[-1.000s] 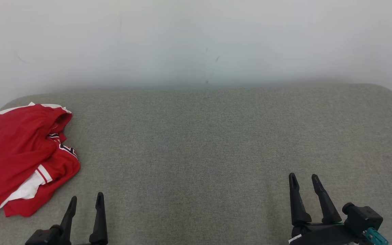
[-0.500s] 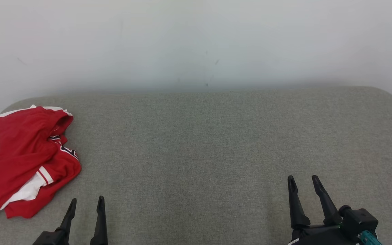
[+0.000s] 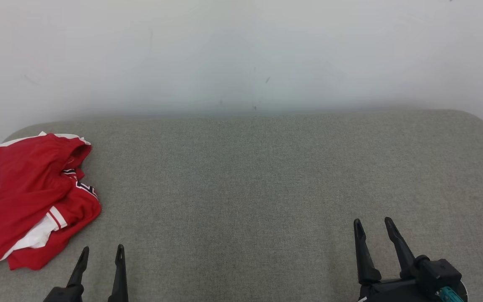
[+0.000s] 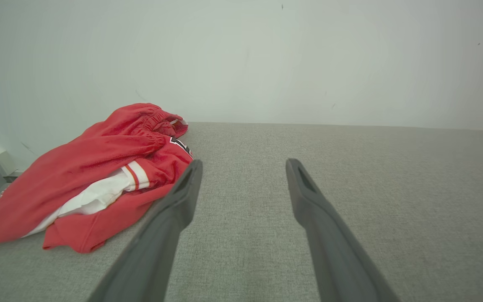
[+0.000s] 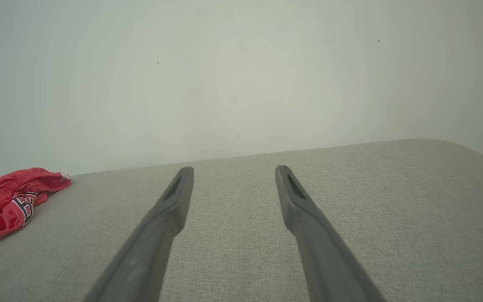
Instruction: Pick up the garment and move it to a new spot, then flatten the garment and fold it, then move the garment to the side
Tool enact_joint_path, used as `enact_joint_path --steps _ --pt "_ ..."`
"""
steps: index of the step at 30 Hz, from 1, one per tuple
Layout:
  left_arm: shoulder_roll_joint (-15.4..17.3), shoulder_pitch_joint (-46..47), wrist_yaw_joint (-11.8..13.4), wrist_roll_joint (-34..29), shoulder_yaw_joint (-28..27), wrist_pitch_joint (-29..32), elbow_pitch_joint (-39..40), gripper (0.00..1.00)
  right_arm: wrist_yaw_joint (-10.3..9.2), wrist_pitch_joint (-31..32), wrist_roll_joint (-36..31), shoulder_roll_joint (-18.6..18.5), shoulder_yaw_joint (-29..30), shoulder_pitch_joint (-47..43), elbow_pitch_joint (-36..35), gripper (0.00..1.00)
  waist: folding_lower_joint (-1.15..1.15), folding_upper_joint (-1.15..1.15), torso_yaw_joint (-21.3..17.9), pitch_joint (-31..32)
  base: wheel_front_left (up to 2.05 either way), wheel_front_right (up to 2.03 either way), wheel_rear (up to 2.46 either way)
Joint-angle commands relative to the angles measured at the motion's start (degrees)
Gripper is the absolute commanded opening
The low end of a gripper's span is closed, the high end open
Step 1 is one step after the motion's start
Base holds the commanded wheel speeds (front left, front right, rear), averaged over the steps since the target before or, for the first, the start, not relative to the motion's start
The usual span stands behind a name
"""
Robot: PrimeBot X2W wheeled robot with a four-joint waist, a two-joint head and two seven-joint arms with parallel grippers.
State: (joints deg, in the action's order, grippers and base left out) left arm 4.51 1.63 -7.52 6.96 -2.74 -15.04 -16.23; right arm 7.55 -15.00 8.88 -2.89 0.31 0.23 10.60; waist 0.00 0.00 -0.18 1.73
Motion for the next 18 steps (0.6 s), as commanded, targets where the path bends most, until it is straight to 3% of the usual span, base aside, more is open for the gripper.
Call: enact_joint_path --steps 1,18 --pt "-0.1 0.4 0.1 -0.3 -0.2 -0.2 0.0 1.00 -0.12 -0.3 -0.5 0.0 0.0 -0.3 0.1 1.00 0.00 0.00 0.0 0.0 0.00 0.00 0.00" --pt "-0.7 0.5 0.1 -0.4 -0.9 -0.2 -0.1 1.00 -0.12 -0.3 0.7 0.0 0.2 -0.6 0.5 1.00 0.00 0.00 1.6 0.0 0.00 0.00 0.00"
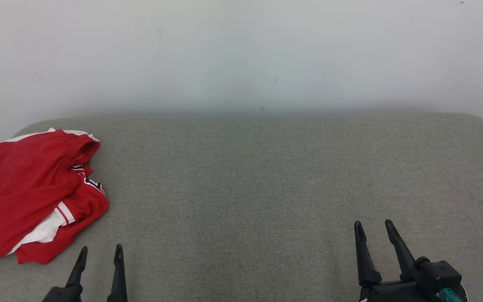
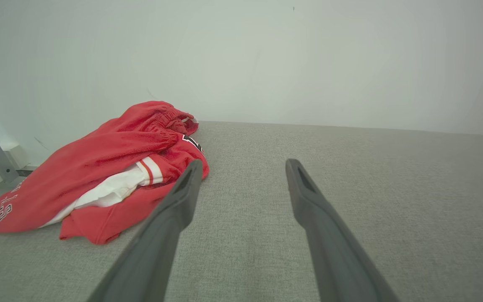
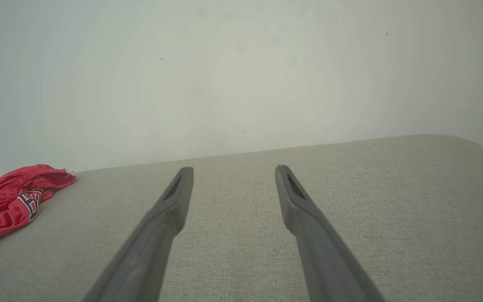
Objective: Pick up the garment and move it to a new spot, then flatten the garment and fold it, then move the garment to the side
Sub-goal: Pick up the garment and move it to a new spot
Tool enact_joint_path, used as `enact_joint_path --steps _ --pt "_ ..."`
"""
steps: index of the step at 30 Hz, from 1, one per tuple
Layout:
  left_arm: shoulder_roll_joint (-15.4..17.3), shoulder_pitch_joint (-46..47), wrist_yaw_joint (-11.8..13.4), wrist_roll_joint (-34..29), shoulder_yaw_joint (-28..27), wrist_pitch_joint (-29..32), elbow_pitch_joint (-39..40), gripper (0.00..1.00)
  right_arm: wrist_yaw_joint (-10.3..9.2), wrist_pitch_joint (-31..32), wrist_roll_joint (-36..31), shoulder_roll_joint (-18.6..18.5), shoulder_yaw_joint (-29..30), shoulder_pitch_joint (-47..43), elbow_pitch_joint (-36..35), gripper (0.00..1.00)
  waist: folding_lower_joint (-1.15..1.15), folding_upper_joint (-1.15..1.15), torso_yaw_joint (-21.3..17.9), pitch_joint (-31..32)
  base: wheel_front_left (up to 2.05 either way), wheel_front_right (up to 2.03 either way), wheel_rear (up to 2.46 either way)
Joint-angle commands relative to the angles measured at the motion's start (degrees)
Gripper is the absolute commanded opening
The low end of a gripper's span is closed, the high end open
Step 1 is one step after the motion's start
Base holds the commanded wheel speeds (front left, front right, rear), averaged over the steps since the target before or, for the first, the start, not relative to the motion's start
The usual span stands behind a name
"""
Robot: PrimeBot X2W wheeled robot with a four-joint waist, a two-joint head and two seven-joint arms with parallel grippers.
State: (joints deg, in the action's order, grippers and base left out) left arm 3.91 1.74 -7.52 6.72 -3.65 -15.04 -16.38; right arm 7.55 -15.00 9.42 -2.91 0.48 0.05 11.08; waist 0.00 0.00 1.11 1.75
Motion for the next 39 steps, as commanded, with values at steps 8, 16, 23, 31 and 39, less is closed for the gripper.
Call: enact_joint_path --steps 8,16,23,31,39 --pt "0.6 0.2 0.1 0.2 -0.5 -0.2 -0.5 1.00 -0.12 -0.2 0.7 0.1 -0.1 -1.0 0.2 1.00 0.00 0.00 5.7 -0.3 0.00 0.00 0.00" --pt "1.0 0.1 0.1 0.2 -1.0 -0.2 -0.9 1.00 -0.12 -0.2 1.2 0.1 0.1 -1.4 0.6 1.00 0.00 0.00 12.6 -0.2 0.00 0.00 0.00" --pt "1.1 -0.8 0.3 -0.1 -2.1 -0.2 -0.8 1.00 -0.12 -0.2 1.6 0.1 -0.3 -1.5 0.8 1.00 0.00 0.00 17.9 0.3 0.00 0.00 0.00" --pt "1.3 -1.3 0.5 -0.6 -2.9 -0.2 -0.6 1.00 -0.12 -0.2 1.5 0.1 -0.7 -1.9 0.9 1.00 0.00 0.00 22.5 0.8 0.00 0.00 0.00" --pt "1.4 -1.5 0.7 -0.9 -3.6 -0.2 -0.7 1.00 -0.12 -0.2 1.8 0.0 -0.9 -2.2 0.9 1.00 0.00 0.00 26.1 1.0 0.00 0.00 0.00"
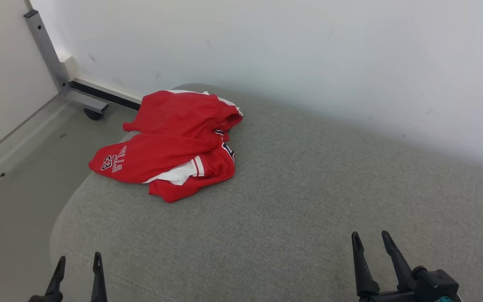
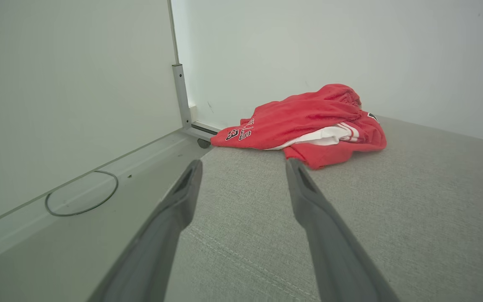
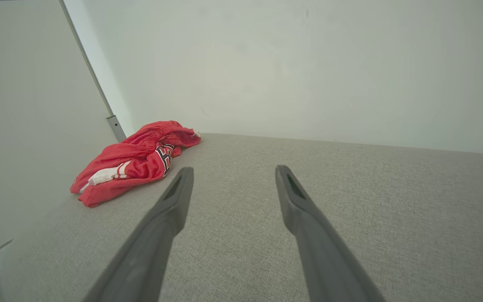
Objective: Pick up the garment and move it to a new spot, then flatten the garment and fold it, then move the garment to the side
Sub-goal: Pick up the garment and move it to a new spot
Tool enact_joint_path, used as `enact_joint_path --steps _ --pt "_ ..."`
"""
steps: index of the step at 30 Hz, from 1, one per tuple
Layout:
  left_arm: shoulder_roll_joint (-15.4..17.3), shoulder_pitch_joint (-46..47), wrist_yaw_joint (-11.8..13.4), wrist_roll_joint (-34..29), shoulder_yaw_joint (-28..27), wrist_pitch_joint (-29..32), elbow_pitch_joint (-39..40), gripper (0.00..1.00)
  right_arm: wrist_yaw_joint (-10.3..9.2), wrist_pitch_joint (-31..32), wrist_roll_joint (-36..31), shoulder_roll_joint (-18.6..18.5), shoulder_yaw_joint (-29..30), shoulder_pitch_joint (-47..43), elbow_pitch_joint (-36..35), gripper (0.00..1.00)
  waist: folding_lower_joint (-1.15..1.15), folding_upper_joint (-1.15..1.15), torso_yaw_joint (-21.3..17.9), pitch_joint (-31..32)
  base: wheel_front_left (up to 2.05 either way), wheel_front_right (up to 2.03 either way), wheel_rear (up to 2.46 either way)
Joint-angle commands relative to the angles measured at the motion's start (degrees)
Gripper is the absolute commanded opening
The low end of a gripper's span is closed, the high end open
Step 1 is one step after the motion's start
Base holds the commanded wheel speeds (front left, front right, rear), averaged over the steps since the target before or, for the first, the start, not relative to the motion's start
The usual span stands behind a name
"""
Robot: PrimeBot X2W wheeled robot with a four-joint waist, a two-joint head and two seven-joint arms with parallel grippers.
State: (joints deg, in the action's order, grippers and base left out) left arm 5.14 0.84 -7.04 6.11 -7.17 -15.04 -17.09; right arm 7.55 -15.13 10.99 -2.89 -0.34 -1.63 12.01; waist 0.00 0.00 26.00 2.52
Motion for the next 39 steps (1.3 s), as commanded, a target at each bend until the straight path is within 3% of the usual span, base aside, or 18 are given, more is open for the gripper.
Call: enact_joint_path --steps 1,9,17,25,39 --pt "0.2 -0.7 0.2 -0.3 -0.2 -0.2 0.0 1.00 -0.12 0.0 0.3 0.0 -0.1 -0.5 0.0 1.00 0.00 0.00 1.5 0.2 0.00 0.00 0.00" --pt "0.4 -1.1 0.6 -0.2 -1.9 -0.2 0.3 1.00 -0.12 0.0 0.2 0.0 -0.6 -0.2 0.0 1.00 0.00 0.00 1.1 -0.1 0.00 0.00 0.00" --pt "1.7 3.8 0.8 -0.1 -3.2 -0.2 1.1 1.00 -0.12 0.0 -1.5 0.0 0.3 0.7 -0.4 1.00 0.00 0.00 -2.3 -2.4 0.00 0.00 0.00" --pt "5.0 13.4 0.1 3.1 -5.7 -0.2 2.9 1.00 -0.12 0.0 -4.0 0.0 1.9 3.1 -2.1 1.00 0.00 0.00 -8.7 -8.1 0.00 0.00 0.00" --pt "12.8 29.5 -0.5 10.3 -7.4 0.3 -0.8 1.00 -0.12 0.0 -7.3 0.0 7.4 6.3 -7.9 1.00 0.00 0.00 -19.8 -18.5 0.00 0.00 0.00"
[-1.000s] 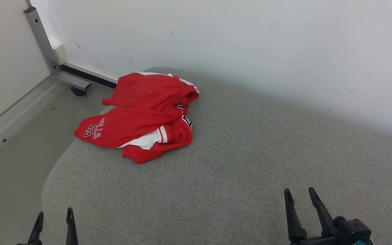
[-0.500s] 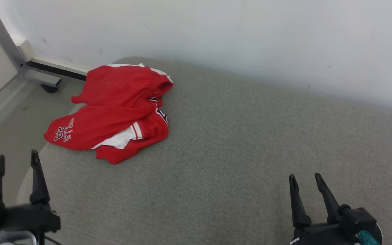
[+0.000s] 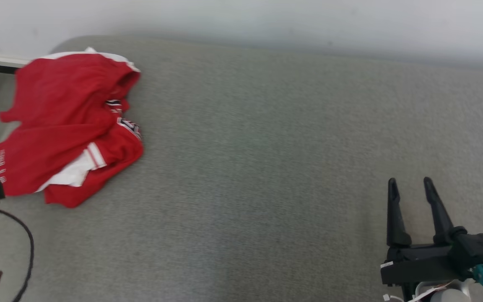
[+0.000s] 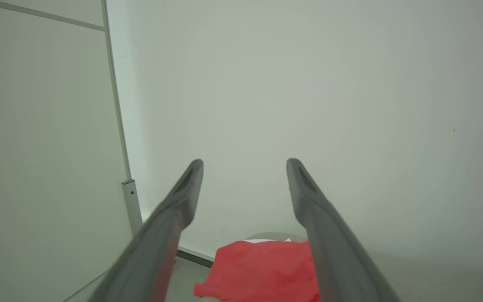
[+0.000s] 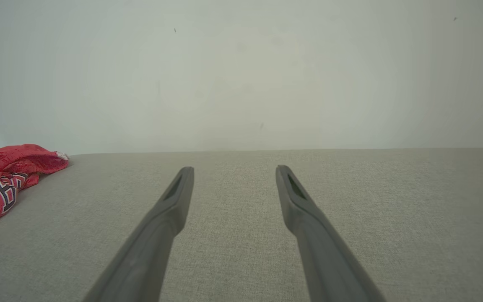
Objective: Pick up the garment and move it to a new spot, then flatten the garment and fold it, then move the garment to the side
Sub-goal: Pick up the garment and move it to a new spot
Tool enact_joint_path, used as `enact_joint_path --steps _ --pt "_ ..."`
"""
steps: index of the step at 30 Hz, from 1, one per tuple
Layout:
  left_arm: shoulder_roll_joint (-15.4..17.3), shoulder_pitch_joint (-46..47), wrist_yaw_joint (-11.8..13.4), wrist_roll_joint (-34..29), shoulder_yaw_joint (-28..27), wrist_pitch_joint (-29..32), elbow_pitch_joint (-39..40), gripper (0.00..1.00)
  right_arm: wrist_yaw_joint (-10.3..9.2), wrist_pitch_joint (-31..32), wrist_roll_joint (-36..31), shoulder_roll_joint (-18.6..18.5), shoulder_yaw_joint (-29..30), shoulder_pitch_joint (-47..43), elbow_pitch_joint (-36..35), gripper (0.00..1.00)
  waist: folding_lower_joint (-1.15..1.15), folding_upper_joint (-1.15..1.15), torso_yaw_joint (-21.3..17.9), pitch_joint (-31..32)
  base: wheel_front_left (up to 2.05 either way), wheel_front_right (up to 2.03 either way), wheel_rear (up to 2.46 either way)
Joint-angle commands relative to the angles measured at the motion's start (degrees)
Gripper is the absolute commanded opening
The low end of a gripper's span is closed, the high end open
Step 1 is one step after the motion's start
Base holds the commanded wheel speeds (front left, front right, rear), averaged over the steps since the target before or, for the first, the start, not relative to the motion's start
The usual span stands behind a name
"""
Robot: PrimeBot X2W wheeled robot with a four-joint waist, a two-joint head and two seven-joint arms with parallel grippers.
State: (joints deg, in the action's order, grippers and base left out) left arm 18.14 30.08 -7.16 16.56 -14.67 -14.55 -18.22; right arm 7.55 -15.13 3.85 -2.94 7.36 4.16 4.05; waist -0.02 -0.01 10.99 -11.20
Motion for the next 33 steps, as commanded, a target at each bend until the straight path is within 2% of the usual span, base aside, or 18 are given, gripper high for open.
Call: enact_joint_path --steps 1,11,23,27,33 --pt "0.2 1.1 -0.4 0.5 0.1 0.6 -0.6 1.00 -0.12 0.0 -0.2 0.1 0.2 0.6 -0.5 1.00 0.02 0.01 -5.5 -5.3 0.00 0.00 0.00" --pt "6.7 8.3 -0.3 2.5 2.5 4.3 -8.5 1.00 -0.12 0.0 -0.7 0.1 1.1 2.2 -3.8 1.00 0.02 0.01 -10.2 -10.6 0.00 0.00 0.00" --pt "12.9 15.7 -0.3 4.9 9.4 8.9 -23.5 1.00 -0.12 0.0 0.2 0.1 1.6 4.3 -4.4 1.00 0.02 0.01 -12.8 -15.0 0.00 0.00 0.00" --pt "13.4 16.4 -0.3 7.2 11.8 10.2 -27.9 1.00 -0.12 0.0 0.5 0.1 1.7 4.5 -4.3 1.00 0.02 0.01 -13.4 -15.1 0.00 0.00 0.00" --pt "14.5 16.7 -0.3 10.3 15.2 15.1 -33.2 1.00 -0.12 0.0 0.6 0.1 1.7 4.6 -4.0 1.00 0.02 0.01 -13.7 -14.7 0.00 0.00 0.00"
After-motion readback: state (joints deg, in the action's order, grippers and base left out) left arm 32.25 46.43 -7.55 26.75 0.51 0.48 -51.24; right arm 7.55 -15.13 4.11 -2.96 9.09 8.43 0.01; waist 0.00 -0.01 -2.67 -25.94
